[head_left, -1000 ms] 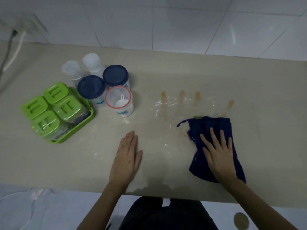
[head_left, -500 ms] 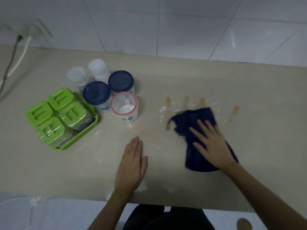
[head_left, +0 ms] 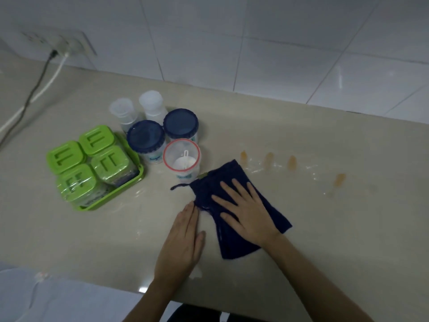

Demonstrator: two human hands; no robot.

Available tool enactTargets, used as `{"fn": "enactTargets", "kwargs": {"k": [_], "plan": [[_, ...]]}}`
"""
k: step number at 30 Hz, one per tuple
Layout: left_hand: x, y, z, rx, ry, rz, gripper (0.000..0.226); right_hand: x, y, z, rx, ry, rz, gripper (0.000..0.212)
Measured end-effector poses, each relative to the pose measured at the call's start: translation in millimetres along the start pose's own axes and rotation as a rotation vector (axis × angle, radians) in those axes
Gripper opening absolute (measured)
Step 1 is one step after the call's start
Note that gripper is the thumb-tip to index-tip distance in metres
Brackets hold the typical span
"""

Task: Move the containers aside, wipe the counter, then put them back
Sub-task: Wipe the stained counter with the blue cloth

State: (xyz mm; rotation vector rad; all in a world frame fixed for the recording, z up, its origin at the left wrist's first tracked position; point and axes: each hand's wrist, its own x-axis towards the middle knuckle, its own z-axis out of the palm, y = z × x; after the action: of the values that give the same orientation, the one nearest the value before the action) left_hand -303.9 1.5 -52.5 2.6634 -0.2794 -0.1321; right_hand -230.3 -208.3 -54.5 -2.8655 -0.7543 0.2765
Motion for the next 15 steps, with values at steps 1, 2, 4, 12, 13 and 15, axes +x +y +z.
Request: {"fn": "enactTargets", "kwargs": {"k": [1, 2, 4, 12, 13, 15], "plan": [[0, -1, 0, 0.001, -0.005, -0.003, 0.057, -1, 15, -4, 0.003, 0.011, 0.041, 0.048], [0, -2, 1, 0.01, -0.005, 0.004, 0.056, -2, 32, -7, 0.011, 0.028, 0.114, 0.048], [0, -2, 3, 0.022, -0.002, 0.037, 0.054, -8, 57, -15, 0.037, 0.062, 0.301, 0.052], [0, -3, 4, 0.076, 0.012, 0.076, 0.051, 5, -3, 0, -0.096, 0.013, 0.212, 0.057], [0, -2, 3, 0.083, 0.007, 0.084, 0.05, 10, -6, 2, -0.098, 0.004, 0.148, 0.055], [0, -1, 1, 0.101, 0.012, 0.095, 0.05, 18, 2, 1, -0.078, 0.001, 0.076, 0.052]]}}
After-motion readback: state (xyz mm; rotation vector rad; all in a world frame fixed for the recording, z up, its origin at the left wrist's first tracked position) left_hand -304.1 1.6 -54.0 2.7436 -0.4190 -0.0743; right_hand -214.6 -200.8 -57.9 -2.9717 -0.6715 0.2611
